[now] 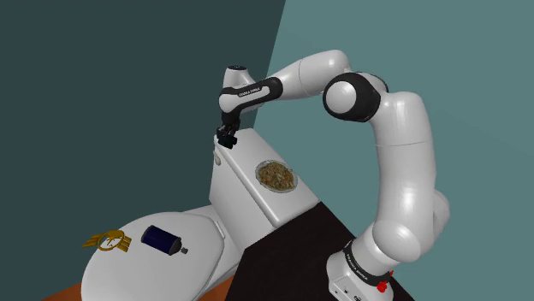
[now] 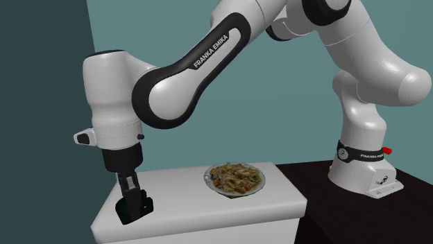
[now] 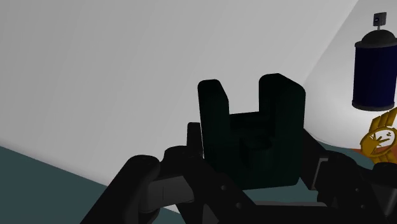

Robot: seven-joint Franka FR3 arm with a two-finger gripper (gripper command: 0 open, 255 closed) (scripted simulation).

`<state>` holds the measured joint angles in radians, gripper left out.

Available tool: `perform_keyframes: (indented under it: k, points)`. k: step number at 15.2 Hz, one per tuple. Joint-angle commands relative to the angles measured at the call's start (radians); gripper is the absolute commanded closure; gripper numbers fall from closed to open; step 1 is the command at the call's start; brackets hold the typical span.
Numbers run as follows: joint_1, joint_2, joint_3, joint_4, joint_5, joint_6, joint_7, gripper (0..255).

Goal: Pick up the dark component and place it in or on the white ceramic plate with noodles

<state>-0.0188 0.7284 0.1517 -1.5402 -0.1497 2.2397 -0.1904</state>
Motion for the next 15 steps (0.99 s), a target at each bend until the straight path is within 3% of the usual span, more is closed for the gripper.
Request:
perform_keyframes:
  k: [1,15]
  points:
    - [0.0,0.001,0.0,0.0,0.0,0.0,0.0,255]
    - [-0.008,-0.104,0.013,0.024,0.018,-0.128,-0.012,255]
